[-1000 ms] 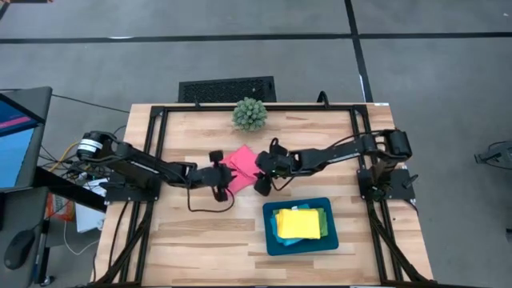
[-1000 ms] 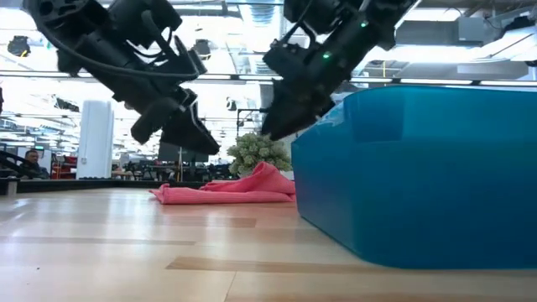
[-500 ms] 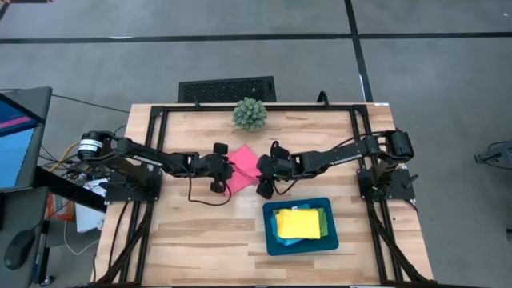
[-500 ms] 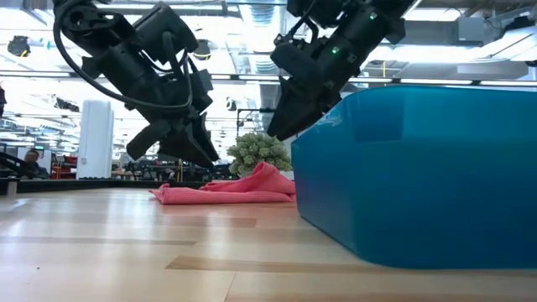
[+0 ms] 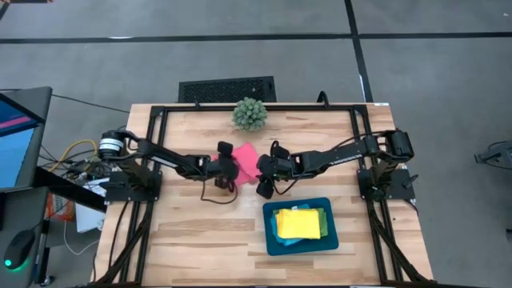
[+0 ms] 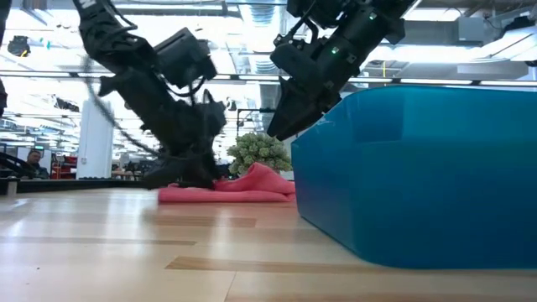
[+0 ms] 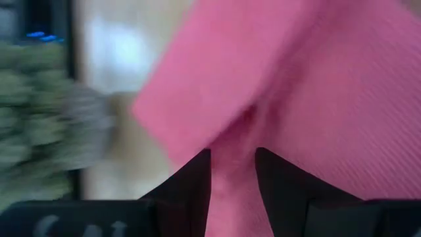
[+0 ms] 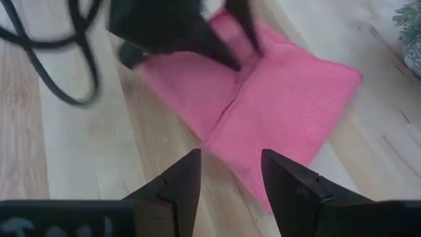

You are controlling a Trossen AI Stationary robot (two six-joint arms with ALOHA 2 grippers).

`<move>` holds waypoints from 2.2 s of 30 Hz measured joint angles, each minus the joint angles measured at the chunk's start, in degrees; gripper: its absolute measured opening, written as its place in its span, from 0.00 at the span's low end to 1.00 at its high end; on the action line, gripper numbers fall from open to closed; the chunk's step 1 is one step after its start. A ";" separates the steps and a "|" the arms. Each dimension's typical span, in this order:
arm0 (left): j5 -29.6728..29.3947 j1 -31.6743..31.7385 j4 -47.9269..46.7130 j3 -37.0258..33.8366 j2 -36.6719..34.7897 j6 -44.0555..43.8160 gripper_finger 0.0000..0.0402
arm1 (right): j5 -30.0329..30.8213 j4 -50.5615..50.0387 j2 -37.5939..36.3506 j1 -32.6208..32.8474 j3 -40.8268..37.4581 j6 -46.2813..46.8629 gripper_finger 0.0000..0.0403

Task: Fold microfiber towels
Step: Fold the pink microfiber towel

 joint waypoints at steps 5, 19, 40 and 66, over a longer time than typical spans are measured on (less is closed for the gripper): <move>-0.28 0.25 -1.18 1.37 -0.45 0.10 0.28 | -0.01 -0.06 0.02 0.03 0.00 0.00 0.45; 2.31 -0.05 -5.55 1.92 -1.91 2.49 0.28 | -0.04 -1.49 0.05 0.11 0.04 -0.52 0.45; 3.82 2.94 -3.84 1.94 -1.47 5.72 0.28 | -0.09 -1.29 0.07 0.11 0.04 -0.83 0.45; 3.52 3.60 -4.39 4.17 0.93 6.87 0.01 | -0.42 -1.60 0.07 0.13 0.00 -0.85 0.45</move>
